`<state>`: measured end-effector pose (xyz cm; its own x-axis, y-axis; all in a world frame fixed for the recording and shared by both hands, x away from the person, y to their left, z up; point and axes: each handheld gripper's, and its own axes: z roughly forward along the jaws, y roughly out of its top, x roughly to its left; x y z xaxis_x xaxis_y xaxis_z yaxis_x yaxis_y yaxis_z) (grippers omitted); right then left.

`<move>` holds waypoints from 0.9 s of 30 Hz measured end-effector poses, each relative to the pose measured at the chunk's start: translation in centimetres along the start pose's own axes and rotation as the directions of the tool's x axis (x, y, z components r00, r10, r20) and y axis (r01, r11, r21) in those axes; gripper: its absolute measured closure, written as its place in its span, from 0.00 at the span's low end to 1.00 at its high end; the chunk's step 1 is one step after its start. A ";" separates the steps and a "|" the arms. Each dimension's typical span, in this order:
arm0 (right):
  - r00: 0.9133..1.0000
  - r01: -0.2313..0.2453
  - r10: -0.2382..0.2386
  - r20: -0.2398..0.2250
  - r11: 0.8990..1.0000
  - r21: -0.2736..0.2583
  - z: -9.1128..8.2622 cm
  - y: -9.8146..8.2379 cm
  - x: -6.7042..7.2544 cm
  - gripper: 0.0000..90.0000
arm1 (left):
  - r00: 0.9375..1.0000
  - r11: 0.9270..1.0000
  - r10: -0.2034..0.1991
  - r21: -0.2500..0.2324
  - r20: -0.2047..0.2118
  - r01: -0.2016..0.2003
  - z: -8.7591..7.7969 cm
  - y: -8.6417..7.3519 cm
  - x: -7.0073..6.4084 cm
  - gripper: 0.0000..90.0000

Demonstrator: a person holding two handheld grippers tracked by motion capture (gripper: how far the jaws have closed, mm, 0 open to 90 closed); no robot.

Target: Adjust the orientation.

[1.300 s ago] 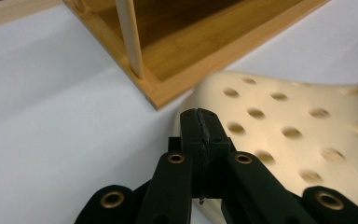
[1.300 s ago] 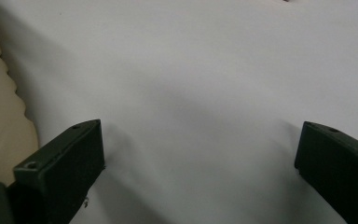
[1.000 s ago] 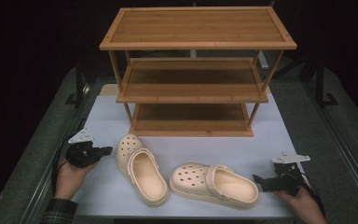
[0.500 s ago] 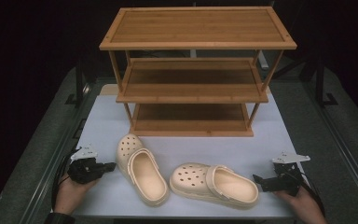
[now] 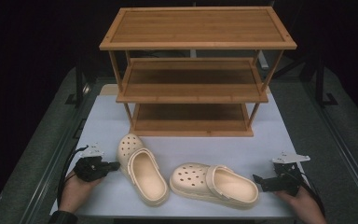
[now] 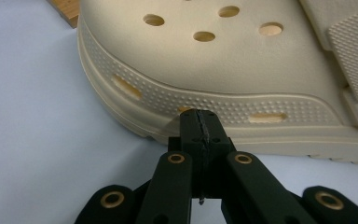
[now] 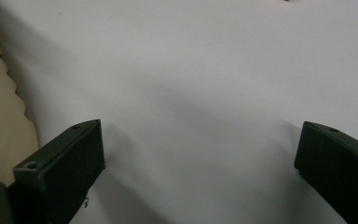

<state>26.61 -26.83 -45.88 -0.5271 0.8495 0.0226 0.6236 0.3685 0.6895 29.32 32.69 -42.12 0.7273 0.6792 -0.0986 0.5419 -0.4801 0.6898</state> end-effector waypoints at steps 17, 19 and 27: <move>1.000 0.000 0.000 0.001 1.000 0.000 0.0 0.0 0.0 0.01 | 0.999 1.000 0.021 0.005 0.032 -0.021 2.9 2.9 0.7 1.00; 1.000 0.000 0.000 0.001 1.000 0.000 0.0 0.0 0.0 0.01 | 0.999 1.000 0.025 0.007 0.034 -0.025 3.2 3.2 0.6 1.00; 1.000 0.000 0.000 0.001 1.000 0.000 0.0 0.0 0.0 0.01 | 0.998 0.998 0.052 0.017 0.045 -0.053 4.6 4.6 0.4 1.00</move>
<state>26.61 -26.82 -45.88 -0.5265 0.8499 0.0221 0.6236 0.3684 0.6895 34.04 28.18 -42.24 0.7725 0.6279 -0.0948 0.5098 -0.5243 0.6821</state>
